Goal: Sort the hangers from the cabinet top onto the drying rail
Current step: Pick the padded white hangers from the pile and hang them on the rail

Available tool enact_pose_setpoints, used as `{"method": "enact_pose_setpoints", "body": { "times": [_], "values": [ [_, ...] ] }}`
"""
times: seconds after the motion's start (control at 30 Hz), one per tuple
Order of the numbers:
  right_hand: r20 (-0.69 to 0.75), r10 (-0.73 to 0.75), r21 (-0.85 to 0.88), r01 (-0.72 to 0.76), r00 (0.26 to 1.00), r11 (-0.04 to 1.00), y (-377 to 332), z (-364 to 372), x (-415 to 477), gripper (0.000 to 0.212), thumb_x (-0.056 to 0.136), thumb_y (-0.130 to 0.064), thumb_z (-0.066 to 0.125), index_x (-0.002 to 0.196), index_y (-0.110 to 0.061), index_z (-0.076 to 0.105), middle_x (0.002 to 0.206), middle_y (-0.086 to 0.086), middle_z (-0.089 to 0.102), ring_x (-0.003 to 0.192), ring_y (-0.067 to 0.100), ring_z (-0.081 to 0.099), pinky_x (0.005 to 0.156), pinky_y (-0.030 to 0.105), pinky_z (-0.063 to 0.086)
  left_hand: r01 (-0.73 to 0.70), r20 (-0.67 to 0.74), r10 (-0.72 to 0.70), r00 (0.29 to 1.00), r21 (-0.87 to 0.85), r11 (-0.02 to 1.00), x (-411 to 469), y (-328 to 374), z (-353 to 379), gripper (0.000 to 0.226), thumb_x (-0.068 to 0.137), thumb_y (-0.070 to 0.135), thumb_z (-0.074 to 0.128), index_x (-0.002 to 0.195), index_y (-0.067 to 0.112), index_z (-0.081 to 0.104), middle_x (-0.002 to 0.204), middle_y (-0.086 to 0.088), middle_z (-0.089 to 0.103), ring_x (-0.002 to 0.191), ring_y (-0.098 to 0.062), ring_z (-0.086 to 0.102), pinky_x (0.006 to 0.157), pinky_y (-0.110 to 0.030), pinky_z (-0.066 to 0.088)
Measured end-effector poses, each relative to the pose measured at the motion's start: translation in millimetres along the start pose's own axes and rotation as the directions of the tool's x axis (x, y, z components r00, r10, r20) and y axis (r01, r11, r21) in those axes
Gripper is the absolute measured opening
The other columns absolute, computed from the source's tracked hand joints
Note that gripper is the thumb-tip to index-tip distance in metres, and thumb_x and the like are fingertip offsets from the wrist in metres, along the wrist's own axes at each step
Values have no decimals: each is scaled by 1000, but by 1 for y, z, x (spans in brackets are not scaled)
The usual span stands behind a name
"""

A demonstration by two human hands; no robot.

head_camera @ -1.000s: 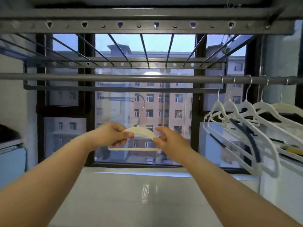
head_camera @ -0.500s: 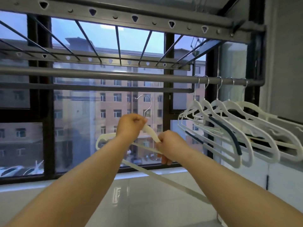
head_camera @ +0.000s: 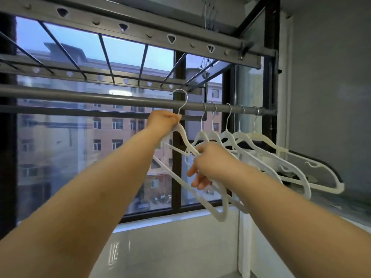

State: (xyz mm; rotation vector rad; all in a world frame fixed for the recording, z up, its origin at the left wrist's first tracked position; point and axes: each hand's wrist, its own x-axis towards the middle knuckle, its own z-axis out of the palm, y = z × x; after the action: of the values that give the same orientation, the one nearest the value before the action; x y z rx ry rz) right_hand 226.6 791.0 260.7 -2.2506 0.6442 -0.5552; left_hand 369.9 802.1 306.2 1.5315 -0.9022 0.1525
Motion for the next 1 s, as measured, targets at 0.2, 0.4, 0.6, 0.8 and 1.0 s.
{"method": "enact_pose_setpoints", "body": {
  "times": [0.2, 0.4, 0.6, 0.8, 1.0],
  "values": [
    [-34, 39, -118, -42, 999, 992, -10, -4, 19, 33, 95, -2, 37, 127, 7, 39, 86, 19, 66, 56, 22, 58, 81, 35, 54, 31, 79, -38, 996, 91, 995, 11, -2, 23, 20, 92, 21, 48, 89, 7, 62, 67, 1, 47, 63, -11, 43, 76, -31, 39],
    [-27, 114, -127, -117, 993, 985, -13, -10, 36, 21, 95, -2, 41, 110, 10, 50, 105, 24, 67, 81, 32, 68, 87, 36, 54, 79, 63, -84, 995, 77, 994, 29, -1, 30, 24, 89, 19, 52, 66, 15, 54, 68, 1, 52, 64, -10, 47, 66, -25, 40],
    [-94, 35, -132, -48, 995, 990, -5, -18, 40, 32, 96, -3, 37, 126, 3, 41, 101, 20, 66, 61, 22, 57, 75, 35, 57, 85, 78, -87, 993, 28, 996, 40, -15, 34, 15, 87, 17, 56, 74, 10, 58, 84, -9, 61, 84, -21, 58, 86, -33, 47],
    [-117, -71, -265, 37, 991, 963, -2, -19, 37, 20, 93, -13, 44, 104, 0, 56, 93, 16, 64, 87, 30, 66, 78, 36, 55, 35, 96, -28, 995, -72, 997, 37, -28, 32, 13, 88, 14, 55, 79, 10, 63, 79, -4, 61, 89, -22, 56, 83, -30, 44],
    [27, -23, -270, 30, 999, 963, -5, -26, 31, 23, 93, -24, 49, 103, -4, 53, 89, 10, 64, 52, 12, 59, 48, 19, 52, 26, 131, -4, 991, -170, 985, 31, -35, 22, 7, 86, 12, 57, 82, 12, 61, 82, 1, 62, 75, -6, 57, 71, -20, 47]
  ]
}}
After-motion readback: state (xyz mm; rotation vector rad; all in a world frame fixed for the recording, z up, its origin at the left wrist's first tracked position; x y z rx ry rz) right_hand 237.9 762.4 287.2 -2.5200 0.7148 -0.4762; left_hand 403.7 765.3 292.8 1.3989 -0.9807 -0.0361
